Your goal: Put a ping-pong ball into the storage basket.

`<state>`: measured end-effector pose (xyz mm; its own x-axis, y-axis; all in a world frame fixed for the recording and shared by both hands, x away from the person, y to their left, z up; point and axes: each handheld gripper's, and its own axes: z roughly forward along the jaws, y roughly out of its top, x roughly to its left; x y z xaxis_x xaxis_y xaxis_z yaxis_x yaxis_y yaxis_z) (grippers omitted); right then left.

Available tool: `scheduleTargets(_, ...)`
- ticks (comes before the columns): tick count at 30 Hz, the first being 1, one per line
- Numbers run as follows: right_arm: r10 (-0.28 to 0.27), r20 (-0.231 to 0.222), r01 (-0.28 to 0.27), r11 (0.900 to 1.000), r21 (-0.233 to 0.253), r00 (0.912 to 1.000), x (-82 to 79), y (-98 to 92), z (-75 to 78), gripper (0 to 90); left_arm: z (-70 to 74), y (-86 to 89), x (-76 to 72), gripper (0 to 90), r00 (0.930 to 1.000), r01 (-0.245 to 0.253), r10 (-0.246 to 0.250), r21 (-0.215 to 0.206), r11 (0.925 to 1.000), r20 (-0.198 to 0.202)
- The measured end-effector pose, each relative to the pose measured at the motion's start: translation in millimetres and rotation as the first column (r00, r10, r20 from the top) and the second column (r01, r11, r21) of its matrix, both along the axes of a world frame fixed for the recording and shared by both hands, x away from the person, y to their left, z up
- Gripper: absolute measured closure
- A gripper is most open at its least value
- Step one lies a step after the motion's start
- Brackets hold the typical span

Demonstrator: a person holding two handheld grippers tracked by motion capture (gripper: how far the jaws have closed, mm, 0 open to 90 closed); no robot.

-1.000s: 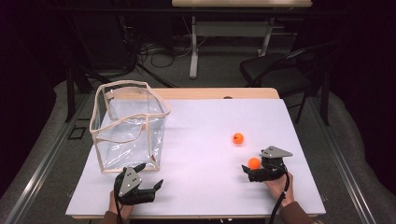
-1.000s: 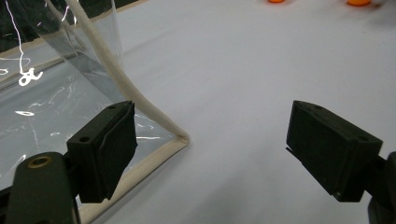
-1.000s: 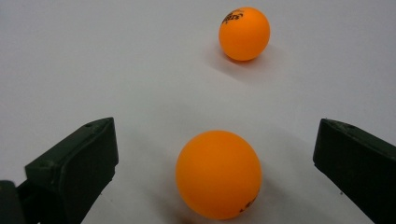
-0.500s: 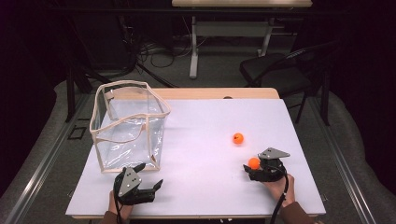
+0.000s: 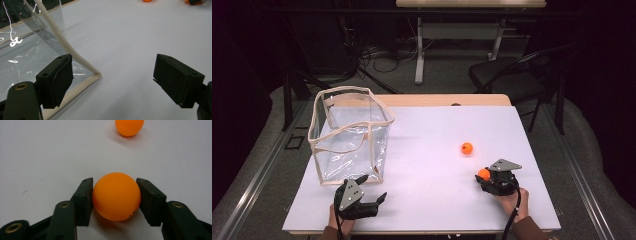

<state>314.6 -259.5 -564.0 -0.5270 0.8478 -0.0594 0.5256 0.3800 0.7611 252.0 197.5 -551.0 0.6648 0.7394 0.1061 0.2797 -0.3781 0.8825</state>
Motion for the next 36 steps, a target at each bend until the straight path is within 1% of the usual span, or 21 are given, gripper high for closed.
scheduleTargets(2, 0.005, 0.002, -0.005, 1.0, 0.003, 1.0, 0.0, -0.5, 0.5, 50.2, 0.1, 0.1, 0.1, 16.0, 1.0, 0.001, -0.001, 0.001, 1.0, 0.002)
scheduleTargets(6, 0.001, 0.022, -0.002, 1.0, 0.007, 0.9998, -1.6, -0.6, 3.2, 50.4, 0.3, 0.0, -0.3, 16.0, 1.0, 0.001, -0.001, 0.003, 1.0, 0.002)
scheduleTargets(8, 0.004, 0.045, -0.005, 1.0, 0.013, 0.999, -3.5, -0.7, 6.5, 50.5, 0.5, 0.1, -0.5, 16.0, 1.0, -0.001, 0.001, 0.002, 1.0, 0.006)
scheduleTargets(21, 0.021, 0.064, -0.023, 0.999, 0.03, 0.9977, -3.2, 2.5, 12.5, 50.6, 0.3, -0.3, -0.2, 16.0, 1.0, 0.002, -0.002, 0.0, 1.0, 0.002)
scheduleTargets(27, 0.043, 0.077, -0.046, 0.998, 0.041, 0.9961, -1.9, 6.1, 15.9, 50.6, 0.0, -0.5, -0.3, 16.0, 1.0, 0.002, -0.002, 0.002, 1.0, 0.0)
scheduleTargets(31, 0.057, 0.079, -0.06, 0.997, 0.046, 0.9953, -2.0, 8.0, 17.9, 50.7, 0.1, -0.6, -0.4, 16.0, 1.0, 0.003, -0.003, 0.002, 1.0, 0.001)
scheduleTargets(36, 0.06, 0.078, -0.064, 0.997, 0.048, 0.9952, -1.2, 9.8, 18.5, 50.7, -0.2, -0.7, 0.1, 16.0, 1.0, 0.003, -0.003, 0.004, 1.0, 0.0)
